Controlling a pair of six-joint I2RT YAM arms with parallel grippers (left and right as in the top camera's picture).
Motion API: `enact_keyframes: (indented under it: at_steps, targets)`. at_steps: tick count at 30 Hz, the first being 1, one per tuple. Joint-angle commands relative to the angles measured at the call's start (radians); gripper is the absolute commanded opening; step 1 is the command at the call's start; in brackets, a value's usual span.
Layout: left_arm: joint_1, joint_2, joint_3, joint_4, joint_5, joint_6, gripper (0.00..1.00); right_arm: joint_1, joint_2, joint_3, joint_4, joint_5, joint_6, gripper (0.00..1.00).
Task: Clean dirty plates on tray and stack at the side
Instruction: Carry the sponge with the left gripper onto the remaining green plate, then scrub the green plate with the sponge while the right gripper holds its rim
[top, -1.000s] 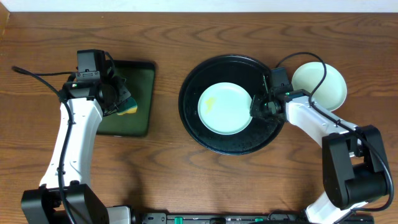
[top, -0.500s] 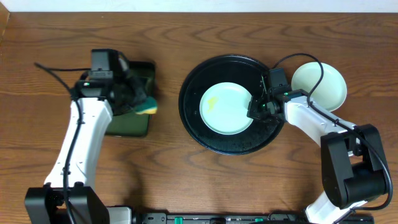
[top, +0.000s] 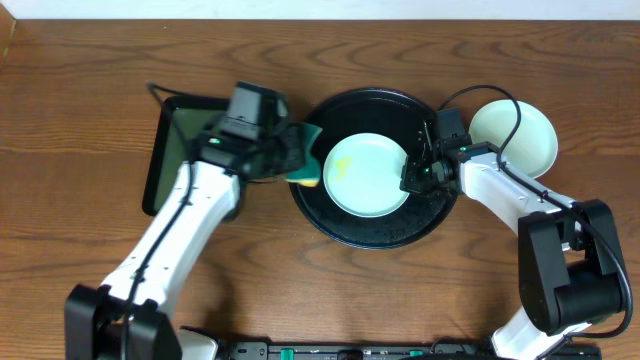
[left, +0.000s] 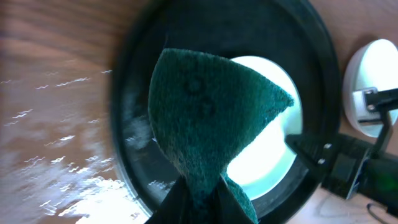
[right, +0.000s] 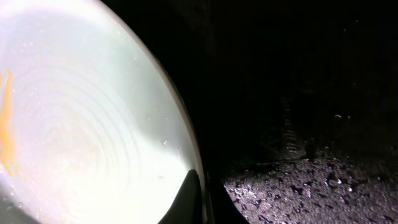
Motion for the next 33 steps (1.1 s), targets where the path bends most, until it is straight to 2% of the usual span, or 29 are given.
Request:
enact_keyframes:
  at_steps: [1,7,14,21,26,33]
  targets:
    - [-0.063,0.07,-0.004,0.057,-0.033,-0.095,0.08,-0.018,0.022,-0.008,-0.021,0.066,-0.034,0.01]
    - [-0.182,0.215,-0.004,0.2,-0.03,-0.183,0.08,-0.018,0.022,-0.008,-0.02,0.063,-0.034,0.01]
    - [-0.28,0.327,-0.004,0.325,-0.054,-0.186,0.08,-0.018,0.022,-0.008,-0.021,0.063,-0.034,0.01]
    - [-0.293,0.406,-0.004,0.328,-0.312,-0.185,0.08,-0.018,0.022,-0.008,-0.021,0.063,-0.034,0.01]
    - [-0.279,0.434,-0.004,0.312,-0.497,-0.114,0.08,-0.018,0.022,-0.008,-0.04,0.063,-0.036,0.01]
    - [-0.248,0.403,-0.004,0.309,-0.621,-0.014,0.08,-0.018,0.022,-0.008,-0.058,0.063,-0.06,0.01]
